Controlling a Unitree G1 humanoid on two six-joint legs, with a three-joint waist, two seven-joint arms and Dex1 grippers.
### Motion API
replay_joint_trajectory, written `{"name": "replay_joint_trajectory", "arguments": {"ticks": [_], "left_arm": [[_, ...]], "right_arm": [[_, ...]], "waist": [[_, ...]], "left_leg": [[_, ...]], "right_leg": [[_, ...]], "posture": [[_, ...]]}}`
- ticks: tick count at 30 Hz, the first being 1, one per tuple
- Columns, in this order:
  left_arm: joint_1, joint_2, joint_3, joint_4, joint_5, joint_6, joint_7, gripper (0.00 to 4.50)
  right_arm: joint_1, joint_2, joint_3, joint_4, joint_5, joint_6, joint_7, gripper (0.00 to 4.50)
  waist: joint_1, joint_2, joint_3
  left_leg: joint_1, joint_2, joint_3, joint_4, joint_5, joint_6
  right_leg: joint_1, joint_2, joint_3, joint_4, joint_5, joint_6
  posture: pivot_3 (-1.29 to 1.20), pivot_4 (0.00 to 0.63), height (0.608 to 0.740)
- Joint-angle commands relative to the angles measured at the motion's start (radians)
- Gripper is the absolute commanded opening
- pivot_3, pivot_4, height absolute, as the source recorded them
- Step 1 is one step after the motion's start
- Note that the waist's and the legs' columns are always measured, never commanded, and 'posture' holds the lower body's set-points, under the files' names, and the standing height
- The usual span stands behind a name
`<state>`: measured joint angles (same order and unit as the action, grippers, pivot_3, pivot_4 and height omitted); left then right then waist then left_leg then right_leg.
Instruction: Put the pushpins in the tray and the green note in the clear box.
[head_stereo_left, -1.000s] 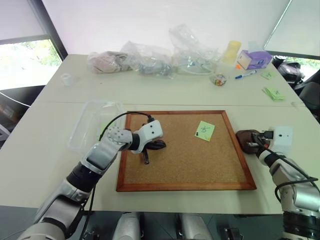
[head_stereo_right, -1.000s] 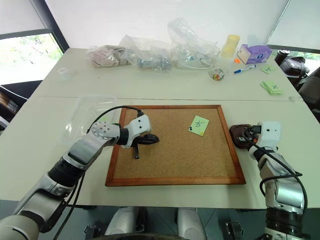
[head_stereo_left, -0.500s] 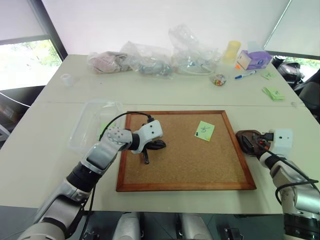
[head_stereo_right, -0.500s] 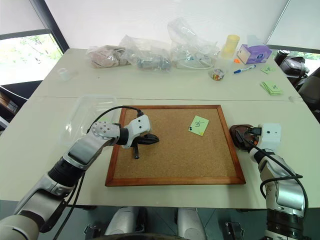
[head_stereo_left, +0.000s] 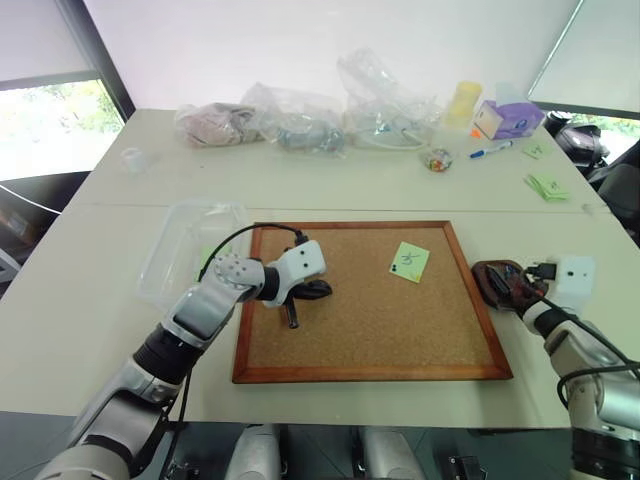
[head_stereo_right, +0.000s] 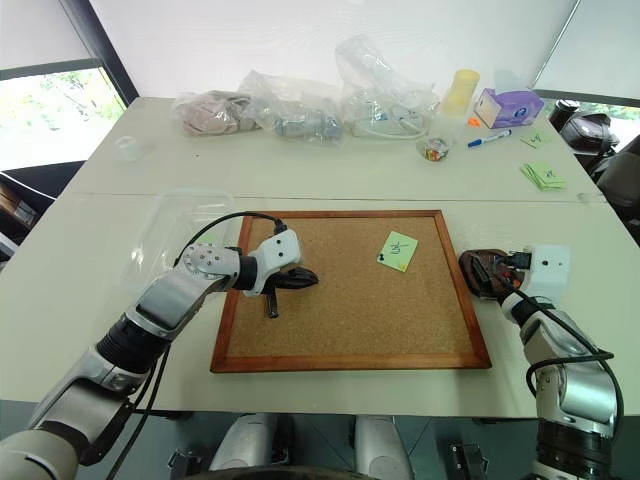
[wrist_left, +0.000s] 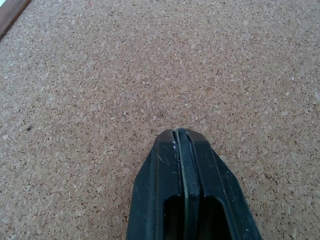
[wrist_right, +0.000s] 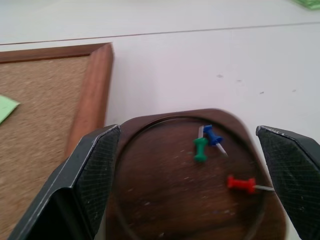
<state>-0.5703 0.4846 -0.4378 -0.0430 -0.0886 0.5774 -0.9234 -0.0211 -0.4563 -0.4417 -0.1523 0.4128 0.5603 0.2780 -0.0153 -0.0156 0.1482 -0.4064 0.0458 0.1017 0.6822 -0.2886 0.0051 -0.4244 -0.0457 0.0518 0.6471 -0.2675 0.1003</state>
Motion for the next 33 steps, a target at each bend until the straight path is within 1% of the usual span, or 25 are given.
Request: {"name": "replay_joint_trajectory", "arguments": {"ticks": [1, 5, 9, 12, 17, 21, 30, 33], "left_arm": [[0.019, 0.006, -0.031, 0.045, 0.040, 0.020, 0.004, 0.00], [0.020, 0.006, -0.030, 0.046, 0.039, 0.020, 0.005, 0.00], [0.019, 0.006, -0.032, 0.047, 0.040, 0.017, 0.003, 0.00], [0.015, 0.006, -0.033, 0.053, 0.043, 0.011, 0.001, 0.00], [0.009, 0.007, -0.033, 0.058, 0.047, 0.004, 0.001, 0.00], [0.006, 0.007, -0.033, 0.064, 0.048, -0.001, 0.000, 0.00], [0.008, 0.008, -0.032, 0.063, 0.048, 0.000, -0.001, 0.00], [0.009, 0.008, -0.032, 0.063, 0.048, 0.000, 0.000, 0.00]], "right_arm": [[-0.005, -0.010, -0.011, -0.057, 0.016, -0.013, 0.012, 4.42], [-0.003, -0.016, 0.008, -0.121, 0.032, -0.044, 0.067, 4.42], [-0.010, -0.023, 0.083, -0.178, 0.041, -0.023, 0.130, 4.42], [-0.021, -0.014, 0.171, -0.178, 0.024, -0.007, 0.154, 4.42], [-0.035, 0.017, 0.243, -0.148, 0.009, -0.023, 0.161, 4.42], [-0.045, 0.029, 0.269, -0.123, -0.006, -0.039, 0.161, 4.42], [-0.036, 0.039, 0.284, -0.110, -0.011, -0.049, 0.170, 4.42], [-0.031, 0.039, 0.288, -0.106, -0.010, -0.051, 0.173, 3.68]], "waist": [[0.000, 0.000, 0.000], [0.000, 0.001, 0.000], [0.000, 0.000, -0.001], [0.000, 0.000, -0.001], [0.001, 0.000, -0.001], [0.001, 0.000, -0.001], [0.002, 0.000, -0.001], [0.002, 0.000, -0.001]], "left_leg": [[0.000, 0.000, 0.000, 0.000, 0.000, 0.000], [0.000, 0.000, 0.000, 0.000, 0.000, 0.000], [0.000, 0.000, 0.000, 0.000, 0.000, 0.000], [0.000, 0.000, 0.000, 0.000, 0.000, 0.000], [0.000, 0.000, 0.000, 0.000, 0.000, 0.000], [0.000, 0.000, 0.000, 0.000, 0.000, 0.000], [0.000, 0.000, 0.000, 0.000, 0.000, 0.000], [0.000, -0.001, 0.000, 0.000, 0.000, 0.000]], "right_leg": [[0.000, 0.000, 0.000, 0.000, 0.000, 0.000], [0.000, 0.000, 0.000, 0.000, 0.000, 0.000], [0.000, 0.000, 0.000, 0.000, 0.000, 0.000], [0.000, 0.000, 0.000, 0.000, 0.000, 0.000], [0.000, 0.000, 0.000, 0.000, 0.000, 0.000], [0.000, 0.000, 0.000, 0.000, 0.000, 0.000], [0.000, 0.000, 0.000, 0.000, 0.000, 0.000], [0.000, 0.000, 0.000, 0.000, 0.000, 0.000]], "posture": [[0.00, 0.150, 0.737], [0.00, 0.150, 0.737], [0.00, 0.150, 0.737], [0.00, 0.150, 0.737], [0.00, 0.150, 0.737], [0.00, 0.150, 0.737], [0.00, 0.150, 0.737], [0.00, 0.150, 0.737]]}}
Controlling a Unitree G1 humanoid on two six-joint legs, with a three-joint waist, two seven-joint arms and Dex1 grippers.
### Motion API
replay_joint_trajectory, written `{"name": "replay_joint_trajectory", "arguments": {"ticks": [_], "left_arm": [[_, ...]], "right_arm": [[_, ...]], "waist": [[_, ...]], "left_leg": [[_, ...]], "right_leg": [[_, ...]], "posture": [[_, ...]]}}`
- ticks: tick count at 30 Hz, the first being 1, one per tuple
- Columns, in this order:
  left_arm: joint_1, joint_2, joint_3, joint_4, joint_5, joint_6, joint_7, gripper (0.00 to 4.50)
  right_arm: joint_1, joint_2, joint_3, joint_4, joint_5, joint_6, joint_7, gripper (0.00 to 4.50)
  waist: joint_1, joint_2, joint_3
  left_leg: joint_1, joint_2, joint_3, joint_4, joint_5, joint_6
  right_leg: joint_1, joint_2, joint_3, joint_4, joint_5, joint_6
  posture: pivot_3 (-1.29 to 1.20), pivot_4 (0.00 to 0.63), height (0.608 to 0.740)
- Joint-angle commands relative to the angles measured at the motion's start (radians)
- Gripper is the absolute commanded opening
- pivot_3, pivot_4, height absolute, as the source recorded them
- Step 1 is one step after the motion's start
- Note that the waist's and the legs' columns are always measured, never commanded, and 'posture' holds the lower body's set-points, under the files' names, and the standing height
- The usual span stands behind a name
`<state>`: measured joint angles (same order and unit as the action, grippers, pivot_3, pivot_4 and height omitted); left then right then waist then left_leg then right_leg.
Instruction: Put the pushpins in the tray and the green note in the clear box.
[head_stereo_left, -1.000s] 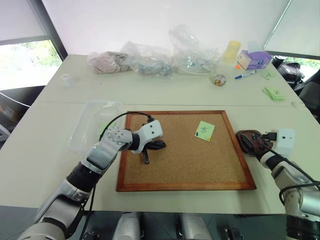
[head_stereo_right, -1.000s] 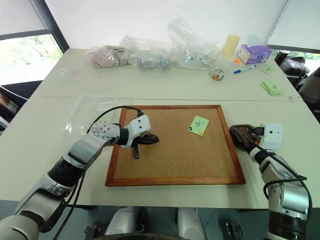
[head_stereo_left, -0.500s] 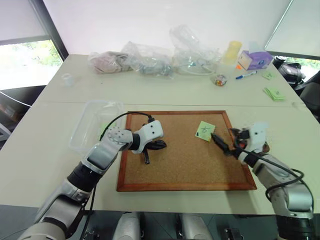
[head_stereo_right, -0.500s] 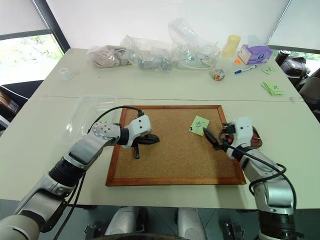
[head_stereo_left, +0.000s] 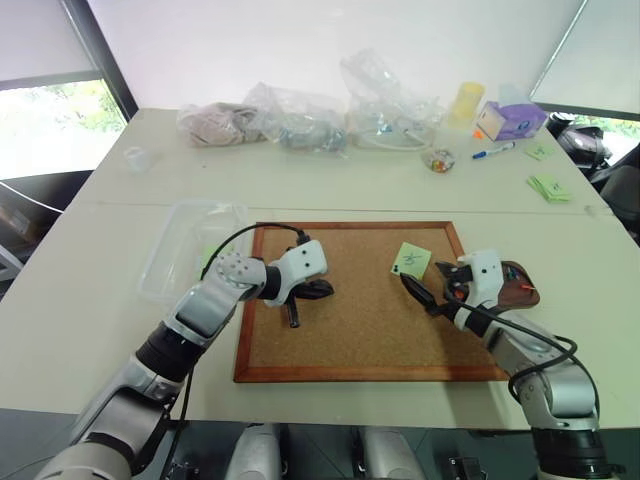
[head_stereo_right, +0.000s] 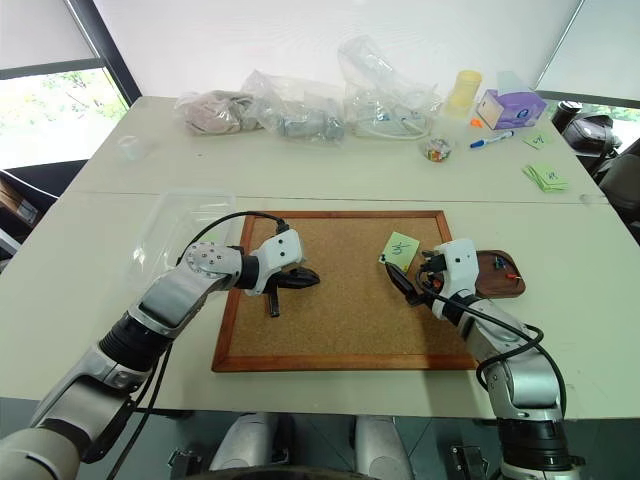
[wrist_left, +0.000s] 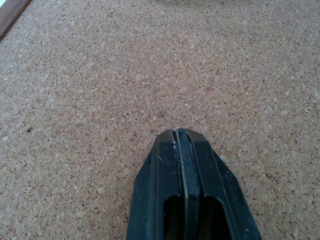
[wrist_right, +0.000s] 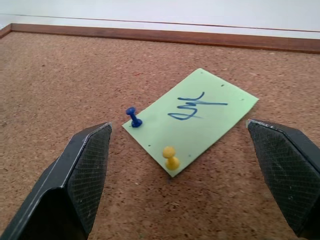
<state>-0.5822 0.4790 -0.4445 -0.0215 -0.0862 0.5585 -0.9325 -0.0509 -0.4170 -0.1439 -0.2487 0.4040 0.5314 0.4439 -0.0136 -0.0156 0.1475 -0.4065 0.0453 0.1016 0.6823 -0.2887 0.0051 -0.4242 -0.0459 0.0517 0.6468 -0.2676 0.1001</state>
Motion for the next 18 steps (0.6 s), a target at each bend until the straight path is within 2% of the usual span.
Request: {"name": "replay_joint_trajectory", "arguments": {"ticks": [1, 3, 4, 6, 8, 18], "left_arm": [[0.021, 0.013, -0.026, 0.042, 0.045, 0.019, 0.009, 0.00], [0.021, 0.013, -0.026, 0.041, 0.045, 0.019, 0.009, 0.00], [0.022, 0.014, -0.025, 0.040, 0.045, 0.019, 0.009, 0.00], [0.022, 0.014, -0.025, 0.039, 0.045, 0.019, 0.009, 0.00], [0.021, 0.014, -0.025, 0.038, 0.045, 0.021, 0.010, 0.00], [0.019, 0.011, -0.025, 0.046, 0.049, 0.018, 0.010, 0.00]], "right_arm": [[0.000, 0.000, -0.008, -0.009, -0.002, -0.022, 0.008, 3.24], [0.005, -0.002, -0.004, -0.007, -0.004, -0.015, 0.012, 2.27], [0.007, -0.002, -0.004, -0.006, -0.003, -0.011, 0.013, 1.92], [0.009, -0.002, -0.005, -0.006, -0.002, -0.007, 0.015, 0.78], [0.010, -0.002, -0.007, -0.008, 0.001, -0.003, 0.017, 0.02], [0.008, 0.008, -0.042, -0.019, 0.015, -0.021, 0.013, 0.02]], "waist": [[0.000, 0.000, 0.000], [0.000, 0.000, 0.000], [0.000, 0.000, 0.000], [0.000, 0.000, 0.000], [0.000, 0.000, 0.000], [0.000, -0.001, 0.000]], "left_leg": [[0.000, 0.000, 0.000, 0.000, 0.000, 0.000], [0.000, 0.000, 0.000, 0.000, 0.000, 0.000], [0.000, 0.000, 0.000, 0.000, 0.000, 0.000], [0.000, 0.000, 0.000, 0.000, 0.000, 0.000], [0.000, 0.000, 0.000, 0.000, 0.000, 0.000], [0.000, 0.000, 0.000, 0.000, 0.000, 0.000]], "right_leg": [[0.000, 0.000, 0.000, 0.000, 0.000, 0.000], [0.000, 0.000, 0.000, 0.000, 0.000, 0.000], [0.000, 0.000, 0.000, 0.000, 0.000, 0.000], [0.000, 0.000, 0.000, 0.000, 0.000, 0.000], [0.000, 0.000, 0.000, 0.000, 0.000, 0.000], [0.000, 0.000, 0.000, 0.000, 0.000, 0.000]], "posture": [[0.00, 0.150, 0.737], [0.00, 0.150, 0.737], [0.00, 0.150, 0.737], [0.00, 0.150, 0.737], [0.00, 0.150, 0.737], [0.00, 0.150, 0.737]]}}
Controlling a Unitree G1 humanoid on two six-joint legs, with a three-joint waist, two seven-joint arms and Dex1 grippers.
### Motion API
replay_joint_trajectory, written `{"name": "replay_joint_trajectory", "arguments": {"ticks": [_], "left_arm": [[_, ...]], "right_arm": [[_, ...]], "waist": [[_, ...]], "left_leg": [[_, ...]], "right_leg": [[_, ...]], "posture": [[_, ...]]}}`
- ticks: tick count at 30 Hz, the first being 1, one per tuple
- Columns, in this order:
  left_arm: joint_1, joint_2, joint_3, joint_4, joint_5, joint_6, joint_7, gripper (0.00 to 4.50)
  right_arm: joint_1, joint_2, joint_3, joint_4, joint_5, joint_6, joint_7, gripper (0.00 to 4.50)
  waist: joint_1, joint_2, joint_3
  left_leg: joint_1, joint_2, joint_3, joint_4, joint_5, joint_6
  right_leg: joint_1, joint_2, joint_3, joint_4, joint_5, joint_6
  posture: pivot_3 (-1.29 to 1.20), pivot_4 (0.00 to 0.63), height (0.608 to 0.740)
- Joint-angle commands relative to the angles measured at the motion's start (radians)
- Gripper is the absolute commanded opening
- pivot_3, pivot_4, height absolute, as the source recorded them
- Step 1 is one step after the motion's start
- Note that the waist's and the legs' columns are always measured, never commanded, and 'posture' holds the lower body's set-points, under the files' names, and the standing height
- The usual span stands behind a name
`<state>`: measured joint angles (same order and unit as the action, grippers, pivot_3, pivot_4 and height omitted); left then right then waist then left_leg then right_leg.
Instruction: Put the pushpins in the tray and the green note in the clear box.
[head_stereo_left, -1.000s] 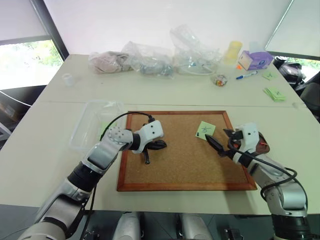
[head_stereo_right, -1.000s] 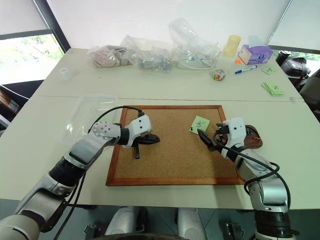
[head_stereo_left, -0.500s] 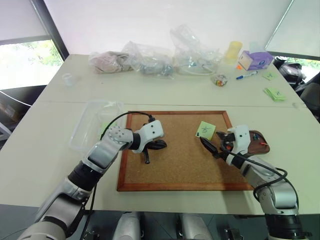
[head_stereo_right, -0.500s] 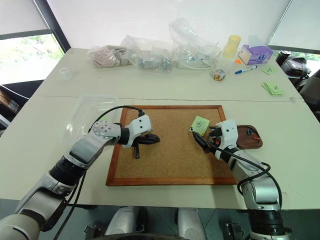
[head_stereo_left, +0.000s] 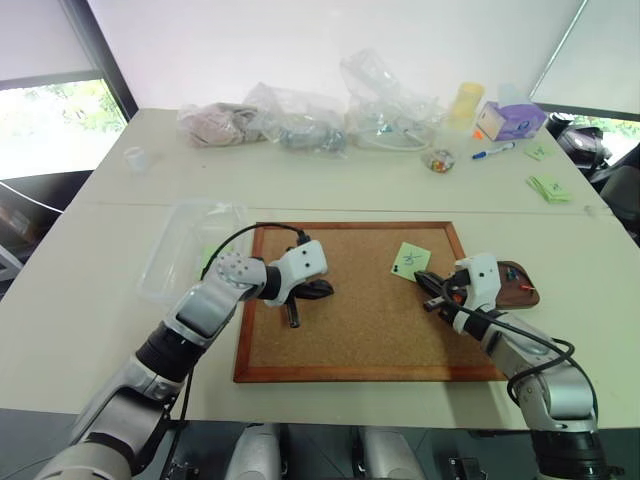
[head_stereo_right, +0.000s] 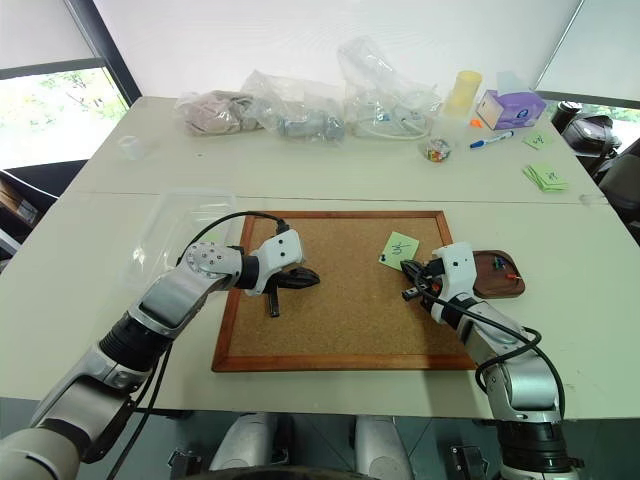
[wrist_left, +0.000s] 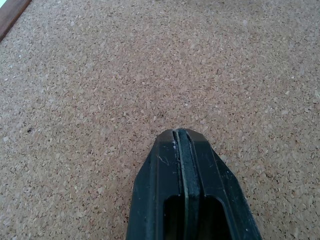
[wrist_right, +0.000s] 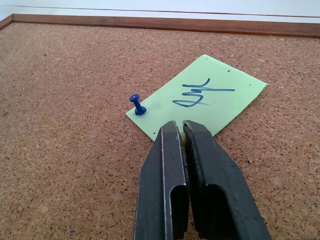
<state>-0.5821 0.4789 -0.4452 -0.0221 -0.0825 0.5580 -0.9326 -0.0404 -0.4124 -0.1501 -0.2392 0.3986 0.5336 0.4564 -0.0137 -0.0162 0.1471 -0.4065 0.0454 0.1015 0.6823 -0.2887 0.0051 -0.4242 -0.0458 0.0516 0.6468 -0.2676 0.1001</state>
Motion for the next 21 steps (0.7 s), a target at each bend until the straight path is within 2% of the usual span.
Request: {"name": "replay_joint_trajectory", "arguments": {"ticks": [1, 15, 19, 21], "left_arm": [[0.019, 0.012, -0.025, 0.047, 0.046, 0.018, 0.010, 0.00], [0.018, 0.034, -0.052, 0.063, 0.087, 0.007, -0.005, 0.00], [0.017, 0.032, -0.049, 0.059, 0.086, 0.006, -0.005, 0.00], [0.017, 0.030, -0.046, 0.057, 0.085, 0.005, -0.003, 0.00]], "right_arm": [[-0.002, 0.006, -0.041, -0.033, 0.024, -0.031, 0.002, 0.02], [0.011, 0.055, -0.117, -0.090, 0.090, -0.105, -0.010, 0.02], [0.008, 0.081, -0.206, -0.101, 0.153, -0.108, -0.069, 0.02], [0.017, 0.072, -0.255, -0.084, 0.134, -0.124, -0.111, 0.02]], "waist": [[0.000, 0.000, 0.000], [-0.001, 0.000, -0.002], [0.000, 0.000, -0.002], [0.000, 0.000, -0.002]], "left_leg": [[0.000, 0.000, 0.000, 0.000, 0.000, 0.000], [0.000, 0.000, 0.000, 0.000, 0.000, 0.000], [0.000, 0.001, 0.000, 0.000, 0.000, 0.000], [0.000, 0.001, 0.000, 0.000, 0.000, 0.000]], "right_leg": [[0.000, 0.000, 0.000, 0.000, 0.000, 0.000], [0.000, 0.000, 0.000, 0.000, 0.000, 0.000], [0.000, 0.000, 0.000, 0.000, 0.000, 0.000], [0.000, 0.000, 0.000, 0.000, 0.000, 0.000]], "posture": [[0.00, 0.150, 0.737], [0.00, 0.150, 0.737], [0.00, 0.150, 0.737], [0.00, 0.150, 0.737]]}}
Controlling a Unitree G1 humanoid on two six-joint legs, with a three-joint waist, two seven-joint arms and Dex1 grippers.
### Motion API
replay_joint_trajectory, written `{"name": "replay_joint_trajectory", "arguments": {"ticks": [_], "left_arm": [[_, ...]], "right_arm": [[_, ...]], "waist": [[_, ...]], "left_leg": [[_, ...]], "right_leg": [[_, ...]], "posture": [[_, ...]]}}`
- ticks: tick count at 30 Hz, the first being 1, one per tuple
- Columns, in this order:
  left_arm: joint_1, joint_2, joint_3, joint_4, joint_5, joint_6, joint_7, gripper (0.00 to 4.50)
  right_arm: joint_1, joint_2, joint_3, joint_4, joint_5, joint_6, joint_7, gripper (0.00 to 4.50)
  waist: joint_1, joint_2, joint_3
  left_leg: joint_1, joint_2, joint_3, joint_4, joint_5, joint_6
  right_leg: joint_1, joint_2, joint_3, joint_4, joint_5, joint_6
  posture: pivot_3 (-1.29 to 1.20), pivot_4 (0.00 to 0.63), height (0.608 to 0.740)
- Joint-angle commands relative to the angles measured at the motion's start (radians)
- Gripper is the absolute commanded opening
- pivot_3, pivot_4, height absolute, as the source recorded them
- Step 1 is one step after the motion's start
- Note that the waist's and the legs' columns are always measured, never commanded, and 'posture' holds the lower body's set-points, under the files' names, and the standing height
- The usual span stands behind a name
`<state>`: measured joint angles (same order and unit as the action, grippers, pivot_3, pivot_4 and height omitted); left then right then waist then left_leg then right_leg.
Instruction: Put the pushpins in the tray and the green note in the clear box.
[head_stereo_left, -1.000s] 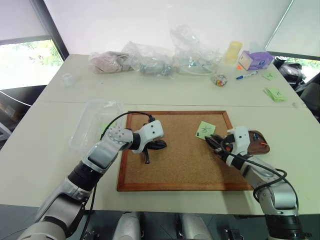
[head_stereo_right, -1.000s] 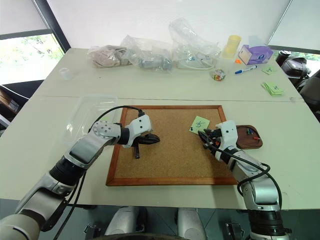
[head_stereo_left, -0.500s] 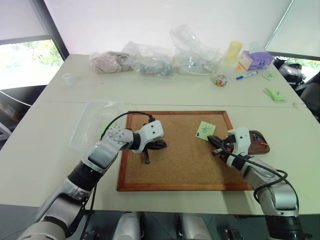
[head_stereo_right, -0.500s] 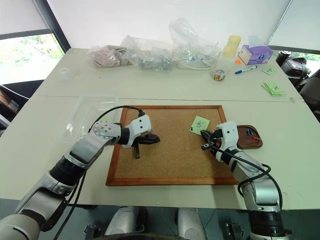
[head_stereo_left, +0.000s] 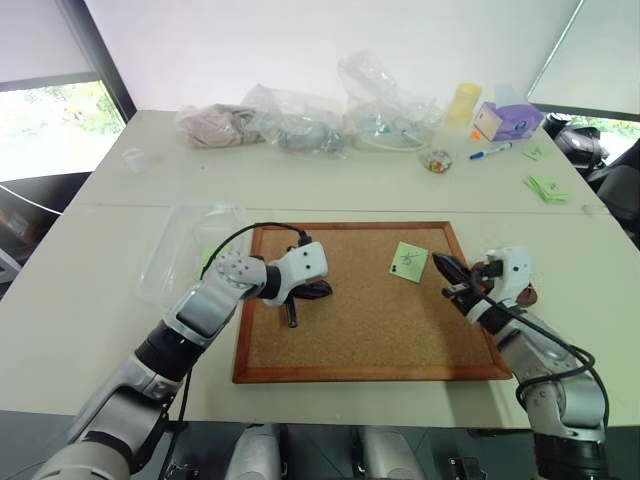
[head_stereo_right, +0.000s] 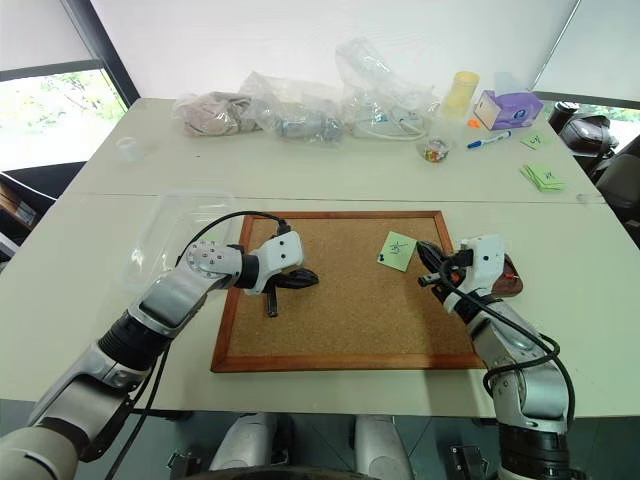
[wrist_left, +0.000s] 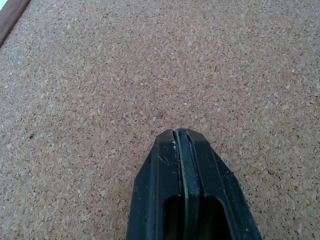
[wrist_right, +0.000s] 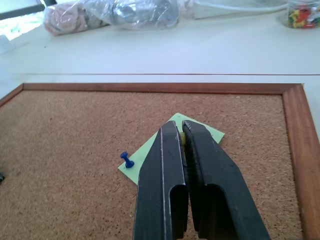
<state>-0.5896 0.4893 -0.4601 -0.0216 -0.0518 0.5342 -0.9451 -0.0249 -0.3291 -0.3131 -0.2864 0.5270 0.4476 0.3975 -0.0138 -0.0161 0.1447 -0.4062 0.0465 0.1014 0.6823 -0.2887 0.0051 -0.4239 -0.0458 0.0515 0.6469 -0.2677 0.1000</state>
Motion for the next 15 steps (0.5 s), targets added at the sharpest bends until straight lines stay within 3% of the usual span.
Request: {"name": "replay_joint_trajectory", "arguments": {"ticks": [1, 7, 15], "left_arm": [[0.025, 0.019, -0.031, 0.056, 0.054, 0.028, 0.010, 0.00], [0.022, 0.016, -0.031, 0.061, 0.053, 0.019, 0.008, 0.00], [0.019, 0.009, -0.031, 0.068, 0.055, 0.011, 0.008, 0.00]], "right_arm": [[0.015, -0.028, -0.111, -0.019, -0.022, -0.040, -0.073, 0.02], [0.068, -0.092, -0.134, 0.031, -0.098, -0.016, -0.119, 0.02], [0.068, -0.099, -0.125, 0.074, -0.136, 0.029, -0.150, 0.02]], "waist": [[0.000, 0.000, 0.000], [-0.003, 0.001, -0.001], [-0.001, 0.002, -0.002]], "left_leg": [[0.000, 0.000, 0.000, 0.000, 0.000, 0.000], [0.000, 0.000, 0.000, 0.000, 0.000, 0.000], [0.000, 0.000, 0.000, 0.000, 0.000, 0.000]], "right_leg": [[0.000, 0.000, 0.000, 0.000, 0.000, 0.000], [0.000, 0.000, 0.000, 0.000, 0.000, 0.000], [0.000, 0.000, 0.001, 0.000, 0.000, -0.001]], "posture": [[0.00, 0.150, 0.737], [0.00, 0.150, 0.737], [0.00, 0.150, 0.737]]}}
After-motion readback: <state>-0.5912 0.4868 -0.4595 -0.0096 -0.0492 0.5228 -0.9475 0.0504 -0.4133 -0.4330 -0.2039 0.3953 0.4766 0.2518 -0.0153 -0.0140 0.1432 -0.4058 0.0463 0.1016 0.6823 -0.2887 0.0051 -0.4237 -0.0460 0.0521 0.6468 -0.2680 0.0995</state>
